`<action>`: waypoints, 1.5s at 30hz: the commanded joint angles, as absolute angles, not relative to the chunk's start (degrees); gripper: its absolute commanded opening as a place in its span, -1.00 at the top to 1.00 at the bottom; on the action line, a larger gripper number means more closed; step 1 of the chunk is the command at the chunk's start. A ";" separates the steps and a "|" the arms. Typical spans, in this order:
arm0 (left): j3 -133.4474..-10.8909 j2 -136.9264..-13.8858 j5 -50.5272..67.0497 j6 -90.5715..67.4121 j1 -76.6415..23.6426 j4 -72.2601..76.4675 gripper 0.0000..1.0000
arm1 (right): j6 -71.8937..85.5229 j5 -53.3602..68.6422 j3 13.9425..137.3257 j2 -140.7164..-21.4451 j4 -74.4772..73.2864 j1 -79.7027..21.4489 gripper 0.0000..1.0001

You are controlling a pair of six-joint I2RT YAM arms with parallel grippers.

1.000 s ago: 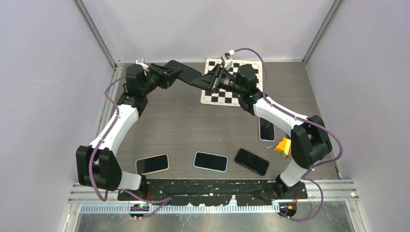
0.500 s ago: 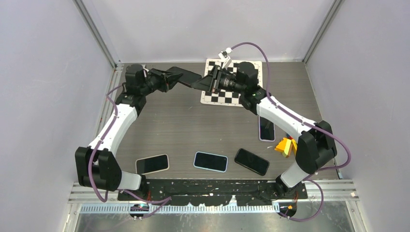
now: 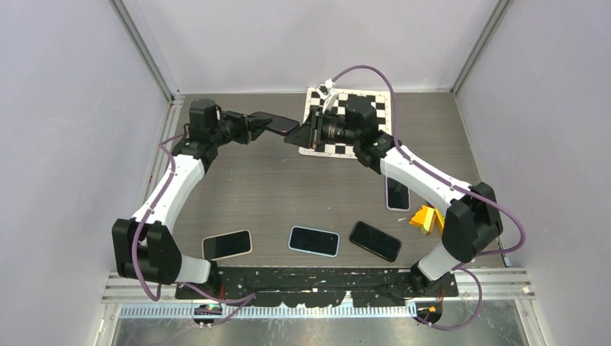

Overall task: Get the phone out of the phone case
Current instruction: Remove the phone case from the phone.

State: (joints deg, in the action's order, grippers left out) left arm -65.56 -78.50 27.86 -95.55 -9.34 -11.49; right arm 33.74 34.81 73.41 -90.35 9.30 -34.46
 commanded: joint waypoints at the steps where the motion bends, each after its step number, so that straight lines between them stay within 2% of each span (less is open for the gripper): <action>1: -68.68 -76.72 33.97 -95.82 -10.44 -5.81 1.00 | 31.75 31.40 72.70 -87.45 8.66 -34.13 0.24; 2: -68.70 -76.85 33.85 -95.46 -10.46 -5.90 1.00 | 33.05 32.26 71.55 -86.40 9.91 -34.07 0.09; 3: -68.79 -76.91 33.84 -95.14 -10.43 -6.18 1.00 | 33.97 32.39 69.15 -85.87 13.24 -33.98 -0.18; 5: -68.91 -76.95 33.79 -94.95 -10.42 -6.33 1.00 | 38.10 32.73 65.47 -84.88 19.41 -33.93 -0.45; 7: -68.90 -76.93 33.55 -94.92 -10.37 -6.22 1.00 | 43.57 33.19 63.44 -85.28 25.42 -33.89 -0.59; 12: -68.75 -77.04 33.47 -94.92 -10.37 -5.62 1.00 | 52.48 35.37 63.62 -89.19 35.96 -33.84 -0.64; 19: -67.65 -76.60 33.10 -96.16 -10.37 -4.88 1.00 | 57.22 32.72 62.95 -89.92 41.49 -33.83 -0.62; 22: -66.91 -76.09 32.49 -97.61 -10.37 -4.26 1.00 | 60.01 30.93 64.03 -91.38 40.76 -33.89 -0.43; 24: -66.31 -75.63 31.73 -98.75 -10.42 -3.34 1.00 | 60.41 31.21 65.14 -92.26 39.56 -34.15 -0.14; 30: -65.97 -75.04 31.62 -99.98 -10.46 -3.29 1.00 | 57.47 28.13 64.80 -91.54 35.57 -34.67 0.25; 41: -64.50 -73.95 33.25 -105.96 -11.00 1.80 1.00 | 35.43 24.59 66.83 -91.83 20.23 -34.81 0.72; 44: -64.31 -73.77 33.49 -107.02 -10.99 2.48 1.00 | 31.10 24.13 67.52 -92.01 17.00 -34.80 0.94; 45: -64.44 -73.82 33.61 -107.08 -11.01 2.69 1.00 | 28.50 24.02 67.77 -92.02 14.84 -34.80 0.97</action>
State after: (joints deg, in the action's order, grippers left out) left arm -63.18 -78.37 27.42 -102.19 -10.00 -2.79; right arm 48.21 27.46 67.00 -91.00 27.22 -34.74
